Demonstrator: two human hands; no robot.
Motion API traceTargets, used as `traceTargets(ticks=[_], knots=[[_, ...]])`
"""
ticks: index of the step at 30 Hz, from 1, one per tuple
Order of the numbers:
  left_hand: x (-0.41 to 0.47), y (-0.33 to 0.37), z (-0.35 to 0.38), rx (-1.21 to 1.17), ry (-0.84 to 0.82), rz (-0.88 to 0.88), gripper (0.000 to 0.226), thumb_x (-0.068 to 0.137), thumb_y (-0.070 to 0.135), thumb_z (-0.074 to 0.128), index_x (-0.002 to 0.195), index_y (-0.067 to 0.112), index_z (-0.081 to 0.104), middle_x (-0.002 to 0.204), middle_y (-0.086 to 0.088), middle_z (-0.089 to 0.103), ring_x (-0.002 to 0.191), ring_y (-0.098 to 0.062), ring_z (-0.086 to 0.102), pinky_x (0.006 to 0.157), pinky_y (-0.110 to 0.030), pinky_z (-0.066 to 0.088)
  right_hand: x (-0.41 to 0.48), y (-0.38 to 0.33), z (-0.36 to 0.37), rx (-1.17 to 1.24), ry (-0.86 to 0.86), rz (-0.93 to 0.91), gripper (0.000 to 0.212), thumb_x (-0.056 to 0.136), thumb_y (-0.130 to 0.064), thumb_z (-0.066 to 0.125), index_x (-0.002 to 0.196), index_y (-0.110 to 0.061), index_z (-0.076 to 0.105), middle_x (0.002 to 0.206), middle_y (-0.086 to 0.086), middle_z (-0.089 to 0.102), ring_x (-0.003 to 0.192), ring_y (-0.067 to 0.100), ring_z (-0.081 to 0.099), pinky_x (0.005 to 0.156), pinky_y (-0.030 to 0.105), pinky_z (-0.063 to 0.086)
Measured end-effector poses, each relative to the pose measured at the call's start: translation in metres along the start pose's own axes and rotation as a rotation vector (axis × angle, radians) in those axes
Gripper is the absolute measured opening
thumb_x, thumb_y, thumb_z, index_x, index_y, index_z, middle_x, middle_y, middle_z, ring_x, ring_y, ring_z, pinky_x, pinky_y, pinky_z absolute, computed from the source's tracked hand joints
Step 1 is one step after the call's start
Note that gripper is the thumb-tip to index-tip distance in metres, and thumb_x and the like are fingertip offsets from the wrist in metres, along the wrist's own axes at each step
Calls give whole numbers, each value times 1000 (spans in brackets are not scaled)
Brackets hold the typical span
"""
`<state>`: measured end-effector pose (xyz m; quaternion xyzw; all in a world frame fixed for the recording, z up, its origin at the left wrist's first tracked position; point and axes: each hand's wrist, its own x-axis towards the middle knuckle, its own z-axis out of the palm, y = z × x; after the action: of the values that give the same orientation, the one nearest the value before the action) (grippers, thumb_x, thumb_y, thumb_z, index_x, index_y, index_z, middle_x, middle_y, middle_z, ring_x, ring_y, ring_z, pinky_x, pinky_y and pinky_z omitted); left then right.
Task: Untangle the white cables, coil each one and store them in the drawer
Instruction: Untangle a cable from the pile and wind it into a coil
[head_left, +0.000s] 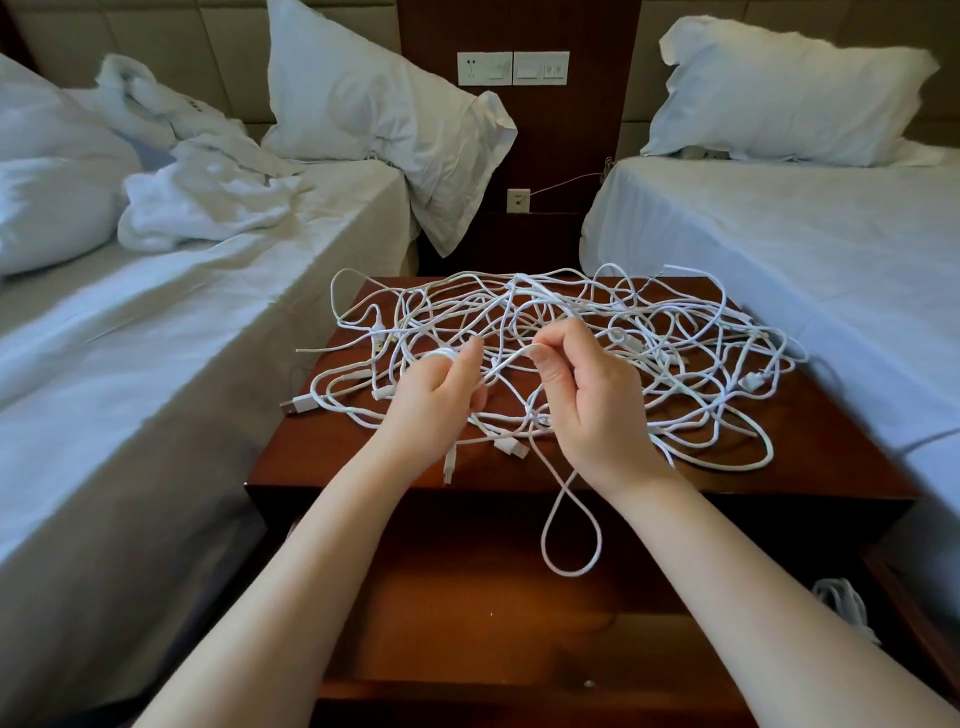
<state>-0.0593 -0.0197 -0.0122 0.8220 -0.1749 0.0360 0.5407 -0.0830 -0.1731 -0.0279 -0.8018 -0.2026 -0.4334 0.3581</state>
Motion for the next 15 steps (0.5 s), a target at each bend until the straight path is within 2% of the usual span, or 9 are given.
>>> traceTargets(ticks=[3, 5, 8, 12, 15], knots=[[-5, 6, -2, -243, -357, -123, 65, 99, 54, 25, 51, 14, 45, 45, 2, 27, 41, -12, 23, 41, -20, 23, 1, 2, -4, -35, 34, -15, 26, 100, -24, 44, 91, -5, 59, 56, -19, 33, 44, 3, 33, 42, 22, 28], [-7, 6, -3, -347, -587, -153, 66, 91, 66, 27, 48, 18, 40, 45, 3, 23, 42, -12, 18, 41, -20, 18, 1, 2, -6, -62, 51, -20, 26, 100, -24, 45, 90, -5, 60, 56, -17, 33, 43, 5, 32, 42, 22, 28], [-9, 6, -7, -489, -851, -141, 54, 89, 56, 40, 52, 18, 41, 45, 7, 25, 41, -9, 19, 40, -18, 18, 2, 2, -6, -52, 3, 10, 27, 100, -27, 45, 90, -7, 60, 54, -19, 32, 42, 4, 34, 42, 23, 28], [-9, 5, -12, -712, -1001, -138, 41, 93, 32, 37, 57, 16, 49, 47, 6, 27, 39, -5, 24, 39, -15, 21, 1, 2, -4, 26, -222, 69, 31, 100, -37, 40, 89, -13, 57, 50, -9, 42, 44, 13, 43, 45, 31, 34], [-8, 5, -15, -861, -998, -102, 38, 93, 32, 47, 60, 13, 49, 49, 2, 24, 41, -6, 23, 40, -17, 21, 0, 0, -3, 59, -350, 107, 34, 99, -44, 35, 86, -19, 54, 52, -7, 44, 48, 12, 44, 48, 29, 34]])
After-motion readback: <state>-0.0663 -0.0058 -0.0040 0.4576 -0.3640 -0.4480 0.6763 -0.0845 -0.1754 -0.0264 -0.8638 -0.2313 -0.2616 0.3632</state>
